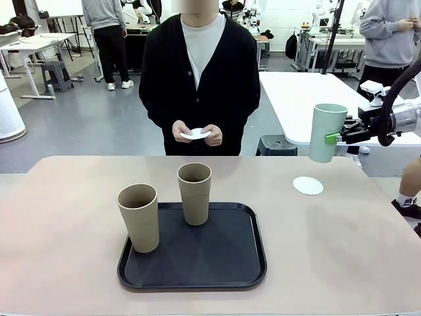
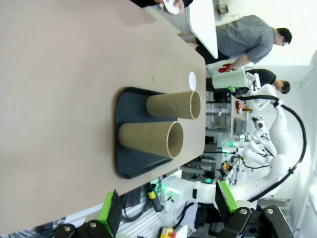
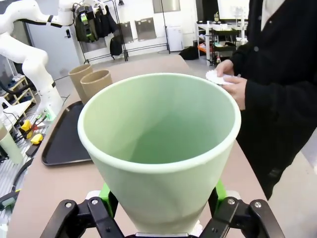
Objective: Place coasters on the table and set cups on them.
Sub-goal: Pick up one Reusable plastic cup and place it on a coaster set by the human.
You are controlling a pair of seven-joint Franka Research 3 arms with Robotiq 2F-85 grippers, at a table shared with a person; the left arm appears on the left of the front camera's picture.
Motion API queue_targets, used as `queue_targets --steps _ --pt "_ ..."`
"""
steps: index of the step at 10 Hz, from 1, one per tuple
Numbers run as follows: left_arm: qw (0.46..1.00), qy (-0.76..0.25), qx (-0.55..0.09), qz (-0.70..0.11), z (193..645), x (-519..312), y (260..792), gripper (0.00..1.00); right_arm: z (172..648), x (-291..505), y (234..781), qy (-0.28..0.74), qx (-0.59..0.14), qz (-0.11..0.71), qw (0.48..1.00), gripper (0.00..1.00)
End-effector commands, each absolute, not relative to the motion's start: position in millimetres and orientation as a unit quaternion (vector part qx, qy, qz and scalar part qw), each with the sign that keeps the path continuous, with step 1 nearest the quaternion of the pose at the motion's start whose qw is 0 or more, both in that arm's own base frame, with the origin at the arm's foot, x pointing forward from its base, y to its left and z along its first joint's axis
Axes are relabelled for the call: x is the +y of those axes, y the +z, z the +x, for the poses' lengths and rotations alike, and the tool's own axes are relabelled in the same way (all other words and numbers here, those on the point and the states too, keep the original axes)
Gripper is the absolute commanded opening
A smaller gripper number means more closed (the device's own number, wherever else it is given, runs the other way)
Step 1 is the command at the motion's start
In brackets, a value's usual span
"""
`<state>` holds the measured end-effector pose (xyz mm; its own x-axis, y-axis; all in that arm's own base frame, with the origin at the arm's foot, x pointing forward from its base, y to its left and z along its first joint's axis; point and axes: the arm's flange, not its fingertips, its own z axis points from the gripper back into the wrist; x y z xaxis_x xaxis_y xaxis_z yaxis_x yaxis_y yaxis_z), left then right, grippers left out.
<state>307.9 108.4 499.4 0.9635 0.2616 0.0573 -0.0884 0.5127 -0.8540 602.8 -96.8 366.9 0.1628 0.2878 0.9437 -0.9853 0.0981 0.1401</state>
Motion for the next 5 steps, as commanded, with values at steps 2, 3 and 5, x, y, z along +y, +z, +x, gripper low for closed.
queue_targets --steps 2,3,5 --pt "0.862 0.099 -0.093 -0.488 308 109 500 1.00 627 -101 345 0.501 -0.398 0.461 0.615 0.85" --pt "0.862 0.099 -0.093 -0.488 308 109 500 1.00 627 -101 337 0.500 -0.396 0.463 0.615 0.85" --pt "0.862 0.099 -0.093 -0.488 308 109 500 1.00 627 -99 324 0.496 -0.392 0.465 0.620 0.85"
